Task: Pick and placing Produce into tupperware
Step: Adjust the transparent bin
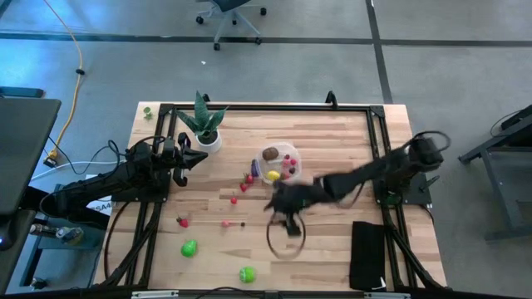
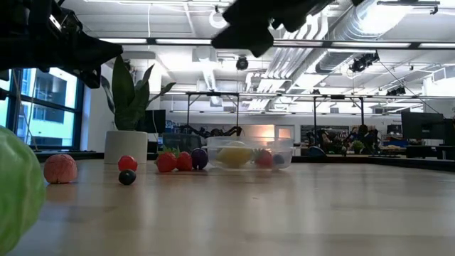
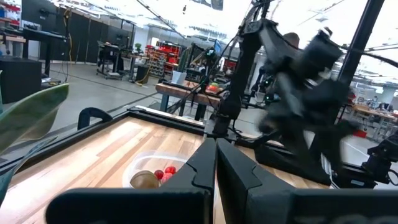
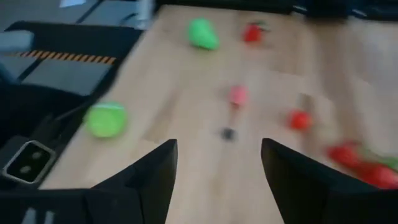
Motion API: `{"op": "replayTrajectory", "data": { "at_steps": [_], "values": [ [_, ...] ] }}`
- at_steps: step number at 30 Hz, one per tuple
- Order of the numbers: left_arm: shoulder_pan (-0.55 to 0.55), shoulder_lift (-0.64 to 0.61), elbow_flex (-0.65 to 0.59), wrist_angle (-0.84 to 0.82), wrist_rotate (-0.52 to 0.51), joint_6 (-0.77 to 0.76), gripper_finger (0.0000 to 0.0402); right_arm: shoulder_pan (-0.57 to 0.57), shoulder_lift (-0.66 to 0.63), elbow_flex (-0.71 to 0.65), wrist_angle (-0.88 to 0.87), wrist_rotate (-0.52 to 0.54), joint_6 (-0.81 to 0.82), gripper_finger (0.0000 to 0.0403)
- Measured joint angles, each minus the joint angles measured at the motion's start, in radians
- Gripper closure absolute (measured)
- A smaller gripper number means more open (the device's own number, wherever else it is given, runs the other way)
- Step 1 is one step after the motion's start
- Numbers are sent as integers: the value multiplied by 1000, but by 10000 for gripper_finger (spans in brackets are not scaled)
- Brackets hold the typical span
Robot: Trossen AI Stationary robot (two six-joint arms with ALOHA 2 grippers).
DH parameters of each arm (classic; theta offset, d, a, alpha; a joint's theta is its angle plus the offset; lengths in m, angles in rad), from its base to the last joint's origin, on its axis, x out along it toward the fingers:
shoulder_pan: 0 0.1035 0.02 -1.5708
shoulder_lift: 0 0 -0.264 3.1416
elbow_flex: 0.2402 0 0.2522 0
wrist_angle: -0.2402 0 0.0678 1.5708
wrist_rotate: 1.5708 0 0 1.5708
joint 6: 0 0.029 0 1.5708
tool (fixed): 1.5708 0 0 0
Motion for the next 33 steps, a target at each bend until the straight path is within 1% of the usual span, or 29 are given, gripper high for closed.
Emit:
{"op": "replayTrajectory", "data": {
  "at_steps": [4, 7, 10, 15, 19, 22, 24, 28, 33],
  "values": [
    [0, 0, 0, 0, 0, 0, 399, 96, 92, 0, 138, 51, -46, 178],
    [0, 0, 0, 0, 0, 0, 399, 134, 152, 0, 196, 40, -86, 178],
    [0, 0, 0, 0, 0, 0, 399, 159, 188, -1, 196, 61, -107, 178],
    [0, 0, 0, 0, 0, 0, 399, 173, 185, -1, 185, 157, -29, 178],
    [0, 0, 0, 0, 0, 0, 399, 172, 169, 0, 138, 164, -28, 178],
    [0, 0, 0, 0, 0, 0, 399, 169, 142, -1, 64, 173, -6, 183],
    [0, 0, 0, 0, 0, 0, 399, 160, 101, -1, 22, 177, -2, 194],
    [0, 0, 0, -1, 0, 0, 399, 138, -21, -1, -82, 214, -27, 232],
    [0, 0, 0, -1, 0, 0, 399, 91, -191, -2, -300, 315, -62, 284]
  ]
}}
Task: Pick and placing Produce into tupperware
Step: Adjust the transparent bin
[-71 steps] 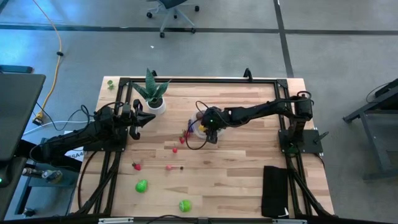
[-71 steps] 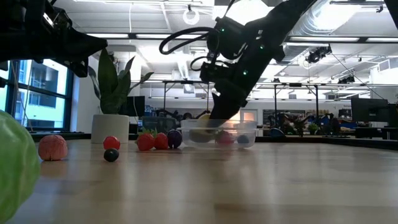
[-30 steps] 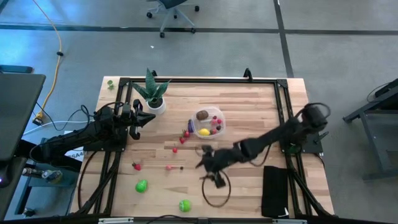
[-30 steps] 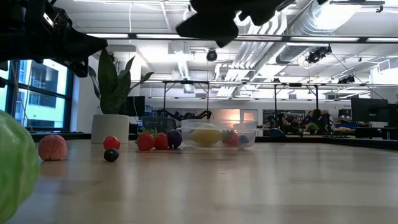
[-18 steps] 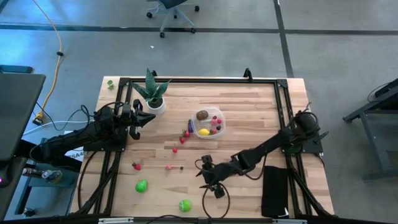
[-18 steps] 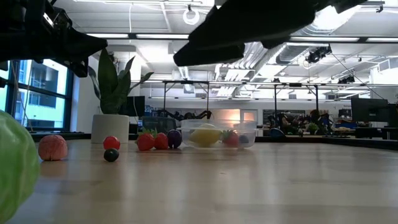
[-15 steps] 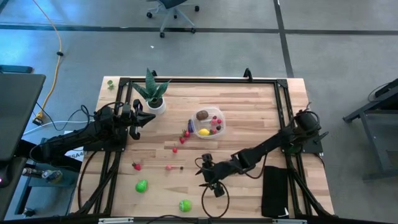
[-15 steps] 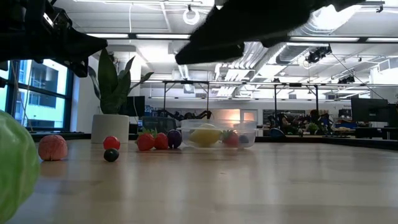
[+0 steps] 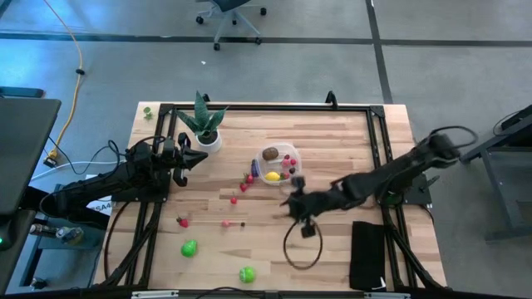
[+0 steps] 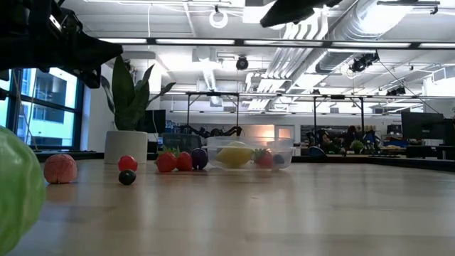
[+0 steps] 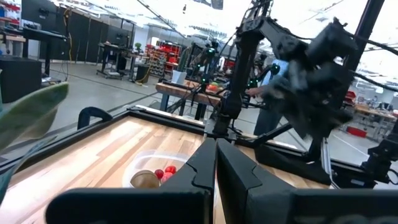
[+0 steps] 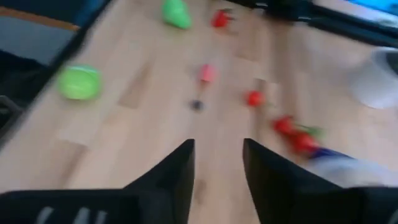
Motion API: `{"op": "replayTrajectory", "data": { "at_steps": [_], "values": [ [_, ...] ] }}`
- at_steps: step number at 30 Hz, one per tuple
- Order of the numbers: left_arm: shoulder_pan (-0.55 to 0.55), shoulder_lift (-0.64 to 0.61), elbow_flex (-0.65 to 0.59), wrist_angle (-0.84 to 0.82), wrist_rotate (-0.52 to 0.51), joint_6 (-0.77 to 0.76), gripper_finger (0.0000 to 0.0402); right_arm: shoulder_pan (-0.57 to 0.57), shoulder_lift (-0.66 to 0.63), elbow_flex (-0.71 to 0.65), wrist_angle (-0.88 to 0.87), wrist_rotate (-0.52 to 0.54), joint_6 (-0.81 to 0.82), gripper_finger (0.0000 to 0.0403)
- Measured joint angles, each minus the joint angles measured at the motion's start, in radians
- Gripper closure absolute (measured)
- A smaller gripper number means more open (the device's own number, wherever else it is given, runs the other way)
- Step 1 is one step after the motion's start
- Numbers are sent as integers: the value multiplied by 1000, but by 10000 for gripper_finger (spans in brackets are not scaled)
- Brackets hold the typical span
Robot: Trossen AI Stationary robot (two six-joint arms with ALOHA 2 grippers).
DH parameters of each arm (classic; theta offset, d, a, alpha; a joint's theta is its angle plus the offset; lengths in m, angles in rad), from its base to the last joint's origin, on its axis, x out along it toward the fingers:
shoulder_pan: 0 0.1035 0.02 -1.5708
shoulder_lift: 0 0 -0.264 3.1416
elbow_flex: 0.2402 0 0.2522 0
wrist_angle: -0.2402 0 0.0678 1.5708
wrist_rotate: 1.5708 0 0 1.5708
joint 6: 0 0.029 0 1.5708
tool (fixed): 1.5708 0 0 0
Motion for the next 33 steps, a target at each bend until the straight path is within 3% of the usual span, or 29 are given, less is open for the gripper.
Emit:
{"op": "replayTrajectory", "data": {
  "at_steps": [3, 10, 17, 20, 25, 33],
  "values": [
    [0, 0, 0, 0, 1, 0, 399, -61, -107, -56, -17, 12, -27, 308],
    [0, 0, 0, 0, 0, 0, 399, -300, -368, -351, 166, -137, -16, 329],
    [0, 0, 0, 0, 0, 0, 399, -472, -541, -506, 197, -306, 13, 329],
    [0, 0, 0, 0, 0, 0, 399, -494, -566, -535, 209, -361, 38, 329],
    [0, 0, 0, 0, 0, 0, 399, -496, -566, -551, 221, -365, 37, 329],
    [0, 0, 0, 0, 0, 0, 399, -524, -497, -551, 252, -214, 162, 329]
  ]
}}
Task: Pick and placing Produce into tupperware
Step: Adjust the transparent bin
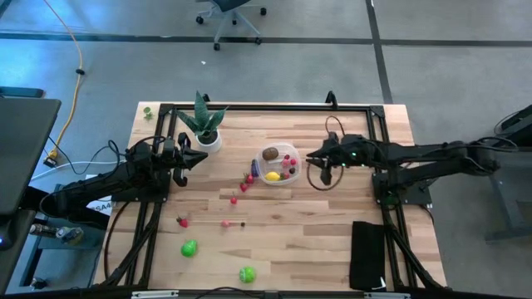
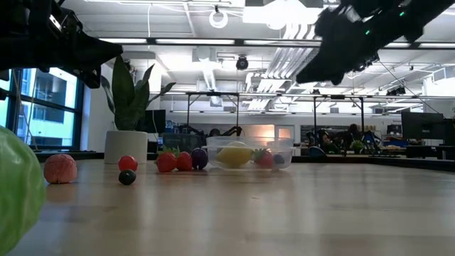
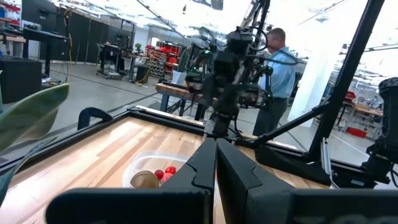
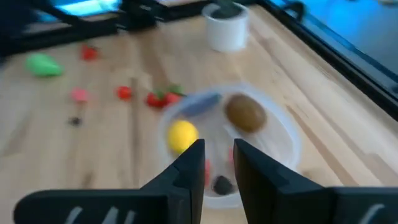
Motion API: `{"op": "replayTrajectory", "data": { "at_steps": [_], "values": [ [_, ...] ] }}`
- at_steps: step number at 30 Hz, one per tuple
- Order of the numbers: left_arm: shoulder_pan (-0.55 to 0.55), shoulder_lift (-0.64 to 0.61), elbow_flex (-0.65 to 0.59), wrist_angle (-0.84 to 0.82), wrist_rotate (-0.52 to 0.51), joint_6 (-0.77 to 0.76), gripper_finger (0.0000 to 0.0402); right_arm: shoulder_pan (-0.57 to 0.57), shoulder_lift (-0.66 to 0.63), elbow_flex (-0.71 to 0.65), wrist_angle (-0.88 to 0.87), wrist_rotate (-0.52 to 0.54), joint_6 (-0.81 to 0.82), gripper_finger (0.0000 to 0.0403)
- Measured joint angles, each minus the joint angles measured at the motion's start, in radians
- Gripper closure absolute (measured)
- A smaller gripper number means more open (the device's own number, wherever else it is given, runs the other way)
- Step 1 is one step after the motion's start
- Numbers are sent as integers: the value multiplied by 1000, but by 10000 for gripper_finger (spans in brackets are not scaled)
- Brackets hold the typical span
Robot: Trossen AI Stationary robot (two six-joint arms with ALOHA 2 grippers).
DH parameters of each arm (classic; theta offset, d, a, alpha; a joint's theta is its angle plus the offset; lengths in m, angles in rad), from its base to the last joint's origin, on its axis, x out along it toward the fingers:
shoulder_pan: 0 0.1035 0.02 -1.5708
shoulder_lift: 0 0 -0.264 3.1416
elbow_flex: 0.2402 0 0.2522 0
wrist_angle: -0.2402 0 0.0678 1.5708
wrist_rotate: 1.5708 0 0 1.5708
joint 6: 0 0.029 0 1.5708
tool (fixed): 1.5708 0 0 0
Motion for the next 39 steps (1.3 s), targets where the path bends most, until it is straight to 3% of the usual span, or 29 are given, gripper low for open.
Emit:
{"op": "replayTrajectory", "data": {
  "at_steps": [11, 24, 30, 39],
  "values": [
    [0, 0, 0, 0, 0, 0, 399, -91, 362, 239, -117, -63, -108, 329],
    [0, 0, 0, 0, 0, 0, 399, -91, 750, 642, -578, -42, -239, 329],
    [0, 0, 0, 0, 0, 0, 399, -89, 819, 692, -673, -31, -235, 329],
    [0, 0, 0, 0, 0, 0, 399, -49, 817, 693, -781, 7, -170, 329]
  ]
}}
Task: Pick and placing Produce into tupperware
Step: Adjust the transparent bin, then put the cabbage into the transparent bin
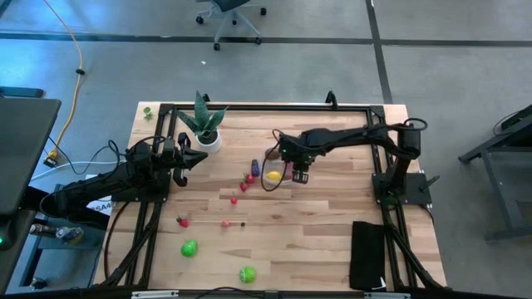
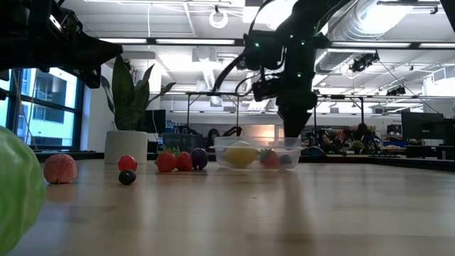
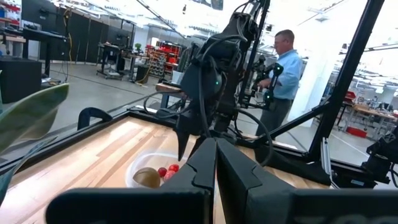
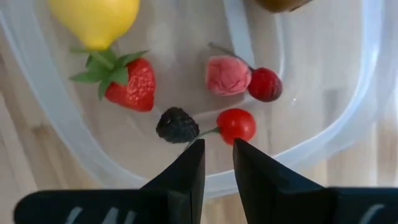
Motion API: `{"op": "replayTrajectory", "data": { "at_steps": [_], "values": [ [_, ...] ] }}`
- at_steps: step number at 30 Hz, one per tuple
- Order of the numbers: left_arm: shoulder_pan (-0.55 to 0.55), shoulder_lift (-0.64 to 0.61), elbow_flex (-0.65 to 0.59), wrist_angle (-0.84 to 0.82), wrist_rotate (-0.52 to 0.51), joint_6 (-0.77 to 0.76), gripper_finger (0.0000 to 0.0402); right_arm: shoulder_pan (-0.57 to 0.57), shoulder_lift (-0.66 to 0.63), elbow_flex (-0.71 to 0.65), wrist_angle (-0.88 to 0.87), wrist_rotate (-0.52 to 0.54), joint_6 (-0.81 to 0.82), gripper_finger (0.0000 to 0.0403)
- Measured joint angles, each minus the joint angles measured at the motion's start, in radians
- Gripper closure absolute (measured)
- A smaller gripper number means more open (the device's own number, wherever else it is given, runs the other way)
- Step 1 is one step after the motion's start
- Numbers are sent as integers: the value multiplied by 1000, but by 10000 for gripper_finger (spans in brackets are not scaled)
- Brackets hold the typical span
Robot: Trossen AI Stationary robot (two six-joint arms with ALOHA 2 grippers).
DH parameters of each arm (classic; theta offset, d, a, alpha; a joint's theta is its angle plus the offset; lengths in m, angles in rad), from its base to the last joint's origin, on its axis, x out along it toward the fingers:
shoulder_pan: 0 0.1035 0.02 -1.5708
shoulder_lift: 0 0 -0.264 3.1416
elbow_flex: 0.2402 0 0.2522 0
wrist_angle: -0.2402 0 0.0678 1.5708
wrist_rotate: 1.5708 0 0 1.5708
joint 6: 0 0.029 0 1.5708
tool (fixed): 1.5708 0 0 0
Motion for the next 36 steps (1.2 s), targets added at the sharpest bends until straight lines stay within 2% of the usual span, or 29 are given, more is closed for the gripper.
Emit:
{"op": "replayTrajectory", "data": {
  "at_steps": [9, 16, 22, 27, 32, 36],
  "values": [
    [0, 0, 0, 0, 0, 0, 399, 57, 0, 0, -108, 53, 71, 329],
    [0, 0, 0, 0, 0, 0, 399, 87, -12, 0, -91, 93, 88, 329],
    [0, 0, 0, 0, 0, 0, 399, 114, -104, 0, -42, 129, 87, 329],
    [0, 0, 0, 0, 0, 0, 399, 147, -281, -83, 90, 153, 40, 329],
    [0, 0, 0, 0, 0, 0, 399, 153, -557, -314, 352, 117, 26, 329],
    [0, 0, 0, 0, 0, 0, 399, 153, -775, -467, 449, 83, 25, 329]
  ]
}}
